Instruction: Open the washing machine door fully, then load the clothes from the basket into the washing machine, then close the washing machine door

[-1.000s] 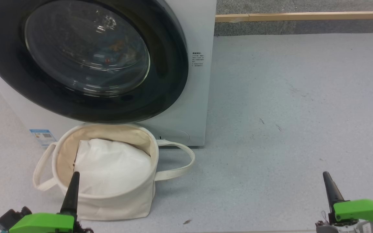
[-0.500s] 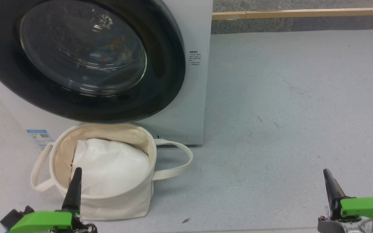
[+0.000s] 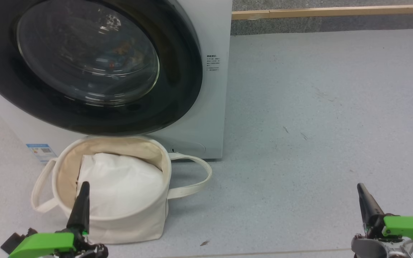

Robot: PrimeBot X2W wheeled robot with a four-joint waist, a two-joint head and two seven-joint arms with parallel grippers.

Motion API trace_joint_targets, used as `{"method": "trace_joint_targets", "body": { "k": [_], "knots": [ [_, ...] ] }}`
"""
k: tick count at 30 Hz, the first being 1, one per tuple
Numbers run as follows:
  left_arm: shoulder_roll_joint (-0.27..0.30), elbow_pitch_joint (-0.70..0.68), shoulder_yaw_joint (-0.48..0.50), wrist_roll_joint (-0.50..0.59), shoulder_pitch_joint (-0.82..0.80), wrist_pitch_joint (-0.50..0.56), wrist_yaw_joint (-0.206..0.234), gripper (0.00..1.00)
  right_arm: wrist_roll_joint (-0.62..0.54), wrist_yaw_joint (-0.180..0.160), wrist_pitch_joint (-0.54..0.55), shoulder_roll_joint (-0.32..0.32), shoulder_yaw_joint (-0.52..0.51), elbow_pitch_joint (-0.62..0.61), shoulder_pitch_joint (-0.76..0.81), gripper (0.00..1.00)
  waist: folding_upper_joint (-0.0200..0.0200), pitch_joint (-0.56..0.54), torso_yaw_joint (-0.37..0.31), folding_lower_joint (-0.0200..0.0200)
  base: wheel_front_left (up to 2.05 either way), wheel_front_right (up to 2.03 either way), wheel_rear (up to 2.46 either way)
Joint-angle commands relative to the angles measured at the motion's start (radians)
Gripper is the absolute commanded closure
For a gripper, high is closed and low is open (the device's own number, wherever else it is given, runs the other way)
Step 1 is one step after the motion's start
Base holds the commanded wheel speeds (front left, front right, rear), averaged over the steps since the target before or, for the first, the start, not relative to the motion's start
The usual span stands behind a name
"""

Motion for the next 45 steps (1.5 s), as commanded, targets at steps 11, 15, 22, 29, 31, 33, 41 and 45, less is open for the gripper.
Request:
{"method": "trace_joint_targets", "body": {
  "k": [11, 15, 22, 29, 31, 33, 41, 45],
  "knots": [
    [-0.007, -0.048, 0.056, -0.036, -0.009, 0.017, -0.007, 1.00, 0.049, 0.000, 0.020, 0.006, 0.005, -0.030, -0.048, 1.00, 0.0000, 0.002, -0.003, 0.0000, 0.00, 0.00, 0.00],
    [-0.007, -0.048, 0.056, -0.036, -0.009, 0.017, -0.007, 1.00, 0.049, 0.000, 0.020, 0.006, 0.005, -0.030, -0.048, 1.00, 0.0000, 0.002, -0.003, 0.0000, 0.00, 0.00, 0.00],
    [-0.007, -0.048, 0.057, -0.036, -0.009, 0.017, -0.007, 1.00, 0.049, 0.000, 0.020, 0.006, 0.005, -0.030, -0.048, 1.00, 0.0000, 0.002, -0.003, 0.0000, 0.00, 0.00, 0.00],
    [-0.008, -0.048, 0.057, -0.036, -0.009, 0.018, -0.007, 1.00, 0.049, 0.000, 0.020, 0.006, 0.005, -0.030, -0.048, 1.00, 0.0000, 0.002, -0.003, 0.0000, 0.00, 0.00, 0.00],
    [-0.008, -0.048, 0.057, -0.036, -0.009, 0.018, -0.007, 1.00, 0.049, 0.000, 0.020, 0.006, 0.005, -0.030, -0.048, 1.00, 0.0000, 0.002, -0.003, 0.0000, 0.00, 0.00, 0.00],
    [-0.008, -0.048, 0.057, -0.036, -0.009, 0.018, -0.007, 1.00, 0.049, 0.000, 0.020, 0.006, 0.005, -0.030, -0.048, 1.00, 0.0000, 0.002, -0.003, 0.0000, 0.00, 0.00, 0.00],
    [-0.008, -0.048, 0.057, -0.036, -0.009, 0.018, -0.007, 1.00, 0.049, 0.000, 0.020, 0.006, 0.005, -0.030, -0.048, 1.00, 0.0000, 0.002, -0.003, 0.0000, 0.00, 0.00, 0.00],
    [-0.008, -0.048, 0.057, -0.035, -0.009, 0.018, -0.007, 1.00, 0.049, 0.000, 0.020, 0.006, 0.005, -0.030, -0.048, 1.00, 0.0000, 0.002, -0.003, 0.0000, 0.00, 0.00, 0.00]
  ]
}}
